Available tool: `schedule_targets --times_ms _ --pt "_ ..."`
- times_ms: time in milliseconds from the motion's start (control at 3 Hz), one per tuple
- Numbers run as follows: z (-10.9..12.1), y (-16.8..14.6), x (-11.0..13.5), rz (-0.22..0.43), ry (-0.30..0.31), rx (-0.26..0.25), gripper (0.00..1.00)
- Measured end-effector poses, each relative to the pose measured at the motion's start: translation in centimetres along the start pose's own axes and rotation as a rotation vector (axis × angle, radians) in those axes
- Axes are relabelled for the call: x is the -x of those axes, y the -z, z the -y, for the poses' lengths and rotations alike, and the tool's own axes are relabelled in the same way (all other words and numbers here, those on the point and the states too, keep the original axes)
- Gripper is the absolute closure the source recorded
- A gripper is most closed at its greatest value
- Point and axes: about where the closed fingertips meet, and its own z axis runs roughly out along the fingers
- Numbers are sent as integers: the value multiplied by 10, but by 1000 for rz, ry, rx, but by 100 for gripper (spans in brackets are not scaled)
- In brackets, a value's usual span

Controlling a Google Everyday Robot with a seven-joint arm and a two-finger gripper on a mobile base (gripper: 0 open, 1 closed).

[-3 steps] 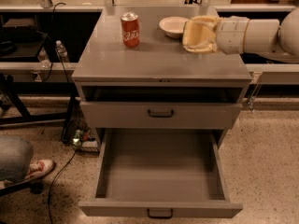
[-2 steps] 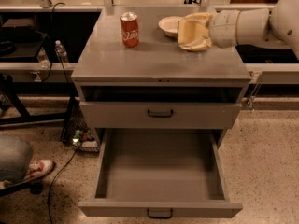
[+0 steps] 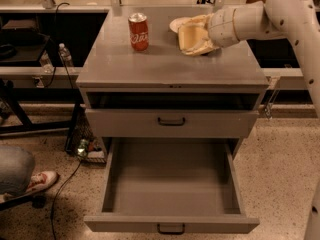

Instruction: Pick sponge from middle drawer and place on counter

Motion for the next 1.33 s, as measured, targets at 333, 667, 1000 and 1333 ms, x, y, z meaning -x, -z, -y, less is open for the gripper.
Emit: schedule_targets --times_ms 333,667,1000,1333 --pt "-4 -19 -3 -36 26 79 98" --pt "-9 -32 -2 -50 42 142 76" --pt "-14 -42 0 -54 51 191 52" --pt "-17 -44 1 -54 53 219 22"
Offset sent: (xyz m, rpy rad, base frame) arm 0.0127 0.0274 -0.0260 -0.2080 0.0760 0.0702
